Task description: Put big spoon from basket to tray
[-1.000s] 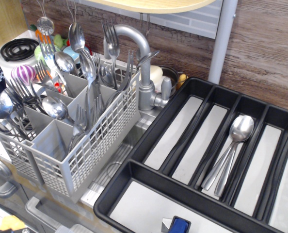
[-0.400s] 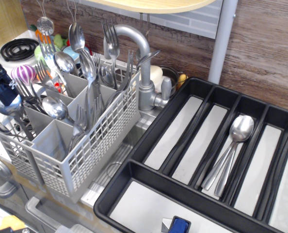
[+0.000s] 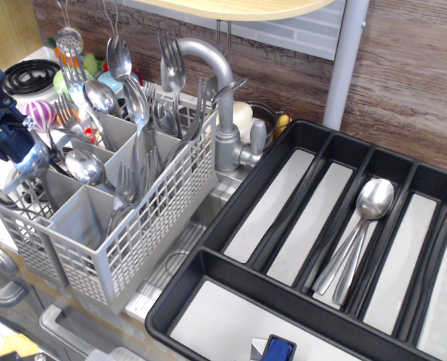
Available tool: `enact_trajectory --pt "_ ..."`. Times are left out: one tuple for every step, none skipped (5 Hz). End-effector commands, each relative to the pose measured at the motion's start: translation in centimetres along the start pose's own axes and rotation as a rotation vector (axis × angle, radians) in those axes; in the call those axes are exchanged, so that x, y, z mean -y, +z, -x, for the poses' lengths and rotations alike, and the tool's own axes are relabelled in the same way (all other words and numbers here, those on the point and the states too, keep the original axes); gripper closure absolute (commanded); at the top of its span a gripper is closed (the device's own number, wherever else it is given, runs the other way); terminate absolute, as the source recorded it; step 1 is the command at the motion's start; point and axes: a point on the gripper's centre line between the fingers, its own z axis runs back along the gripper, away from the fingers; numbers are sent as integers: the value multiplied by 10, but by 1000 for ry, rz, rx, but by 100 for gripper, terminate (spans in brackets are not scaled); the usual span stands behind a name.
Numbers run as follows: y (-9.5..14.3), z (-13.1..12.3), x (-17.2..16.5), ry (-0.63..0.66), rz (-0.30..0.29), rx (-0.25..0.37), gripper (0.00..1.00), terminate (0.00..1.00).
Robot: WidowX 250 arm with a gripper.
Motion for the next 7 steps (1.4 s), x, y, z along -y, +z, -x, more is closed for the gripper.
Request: enact_trajectory --pt "36 -30 17 18 -40 40 100 0" --pt "61 -39 42 52 -123 83 100 0" --pt "95 -50 80 93 -173 86 100 0" --pt "118 -61 126 183 -240 57 100 0" --pt "122 -71 158 336 -199 21 100 0" --pt "104 -79 183 453 -95 30 100 0" --pt "95 -91 207 579 37 -16 100 0"
